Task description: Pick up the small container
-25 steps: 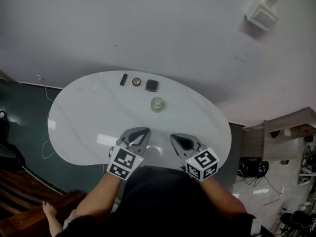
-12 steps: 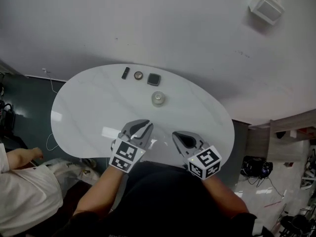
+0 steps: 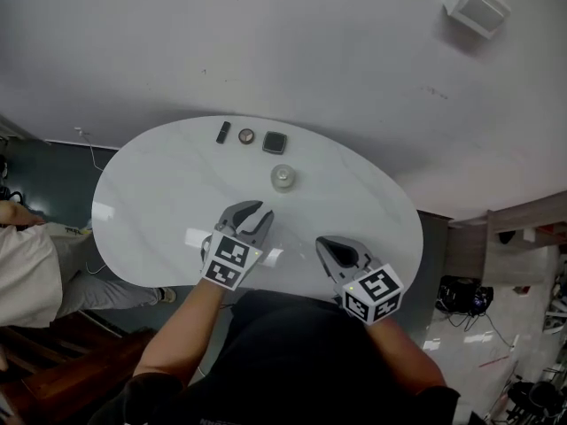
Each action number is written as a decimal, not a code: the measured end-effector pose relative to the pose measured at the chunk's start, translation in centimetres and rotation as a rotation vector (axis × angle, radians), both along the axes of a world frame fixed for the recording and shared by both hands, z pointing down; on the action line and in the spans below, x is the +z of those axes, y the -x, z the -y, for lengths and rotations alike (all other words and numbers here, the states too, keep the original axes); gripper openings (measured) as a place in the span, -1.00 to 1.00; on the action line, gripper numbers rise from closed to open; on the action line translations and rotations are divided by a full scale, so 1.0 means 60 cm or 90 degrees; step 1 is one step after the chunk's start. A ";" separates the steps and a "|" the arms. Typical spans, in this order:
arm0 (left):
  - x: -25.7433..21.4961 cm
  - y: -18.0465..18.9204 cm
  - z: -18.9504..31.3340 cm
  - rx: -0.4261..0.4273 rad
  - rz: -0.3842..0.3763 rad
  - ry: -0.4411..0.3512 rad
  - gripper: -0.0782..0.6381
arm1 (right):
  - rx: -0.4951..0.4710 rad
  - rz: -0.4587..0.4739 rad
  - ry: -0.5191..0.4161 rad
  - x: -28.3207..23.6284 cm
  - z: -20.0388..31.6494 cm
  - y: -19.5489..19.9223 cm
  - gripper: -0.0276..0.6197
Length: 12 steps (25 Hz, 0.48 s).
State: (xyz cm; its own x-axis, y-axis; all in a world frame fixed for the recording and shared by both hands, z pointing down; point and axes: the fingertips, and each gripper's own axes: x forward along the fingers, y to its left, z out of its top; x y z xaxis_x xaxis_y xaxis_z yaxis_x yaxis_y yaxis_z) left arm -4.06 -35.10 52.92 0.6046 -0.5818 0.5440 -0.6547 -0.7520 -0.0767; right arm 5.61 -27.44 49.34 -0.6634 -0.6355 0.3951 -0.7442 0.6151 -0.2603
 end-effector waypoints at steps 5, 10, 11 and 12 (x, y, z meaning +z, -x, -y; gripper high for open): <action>0.065 0.008 0.029 0.002 0.031 0.034 -0.38 | 0.026 -0.007 0.008 0.007 -0.002 -0.016 -0.93; 0.104 -0.001 0.055 0.010 0.043 0.051 -0.31 | 0.053 -0.013 0.020 0.016 -0.005 -0.033 -0.93; 0.109 -0.003 0.061 0.011 0.043 0.051 -0.30 | 0.056 -0.015 0.022 0.017 -0.008 -0.034 -0.93; 0.114 -0.004 0.068 0.012 0.042 0.050 -0.28 | 0.060 -0.017 0.025 0.019 -0.010 -0.036 -0.93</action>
